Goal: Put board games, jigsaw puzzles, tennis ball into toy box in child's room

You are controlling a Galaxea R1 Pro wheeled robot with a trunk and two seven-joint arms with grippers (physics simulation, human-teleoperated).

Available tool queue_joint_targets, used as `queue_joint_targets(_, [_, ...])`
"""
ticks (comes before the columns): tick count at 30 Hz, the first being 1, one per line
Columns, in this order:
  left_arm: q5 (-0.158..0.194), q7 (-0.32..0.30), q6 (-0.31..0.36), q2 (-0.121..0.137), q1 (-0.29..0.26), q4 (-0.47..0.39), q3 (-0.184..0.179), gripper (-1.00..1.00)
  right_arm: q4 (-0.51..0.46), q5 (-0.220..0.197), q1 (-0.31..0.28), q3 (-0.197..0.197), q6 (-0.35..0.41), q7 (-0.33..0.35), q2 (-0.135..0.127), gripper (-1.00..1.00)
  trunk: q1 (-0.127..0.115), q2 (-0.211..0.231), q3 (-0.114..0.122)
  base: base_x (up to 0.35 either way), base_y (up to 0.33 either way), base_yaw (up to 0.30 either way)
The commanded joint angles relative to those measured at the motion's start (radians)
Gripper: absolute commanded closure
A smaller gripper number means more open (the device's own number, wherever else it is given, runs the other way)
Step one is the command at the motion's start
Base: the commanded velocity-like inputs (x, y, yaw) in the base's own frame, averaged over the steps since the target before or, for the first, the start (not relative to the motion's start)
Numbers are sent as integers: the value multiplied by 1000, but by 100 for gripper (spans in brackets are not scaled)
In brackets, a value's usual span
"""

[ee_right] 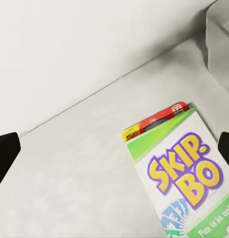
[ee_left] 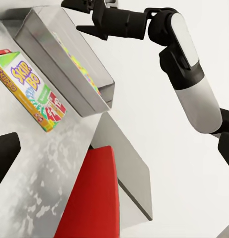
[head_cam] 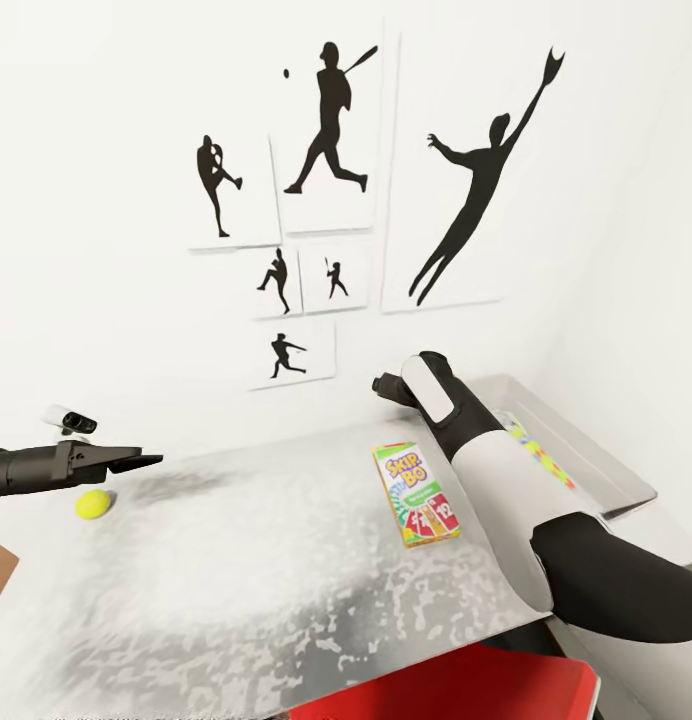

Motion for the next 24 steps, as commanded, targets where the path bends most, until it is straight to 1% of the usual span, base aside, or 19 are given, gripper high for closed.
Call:
queue_joint_targets(1, [0, -4, 11, 1, -1, 0, -1, -100, 3, -9, -1, 2, 1, -9, 0, -100, 1, -2, -4, 0, 0, 68])
queue_joint_targets(7, [0, -4, 10, 1, -1, 0, -1, -100, 36, -9, -1, 2, -4, -10, 0, -100, 1, -2, -13, 0, 0, 71])
queue_joint_targets(13, [0, -4, 10, 1, -1, 0, -1, -100, 43, -9, -1, 0, -11, -10, -12, -100, 1, -2, -23, 0, 0, 73])
queue_joint_targets(18, [0, -4, 10, 1, -1, 0, -1, -100, 45, -9, 0, 0, -13, -10, -14, -100, 1, -2, -31, 0, 0, 74])
queue_joint_targets(20, [0, -4, 10, 2, -1, 0, -1, -100, 45, -9, 0, -3, -14, -10, -16, -100, 1, -2, -34, 0, 0, 74])
queue_joint_targets(24, [0, -4, 11, 2, -1, 0, -1, -100, 46, -8, 0, -29, -16, -11, -21, -100, 1, -2, -40, 0, 0, 74])
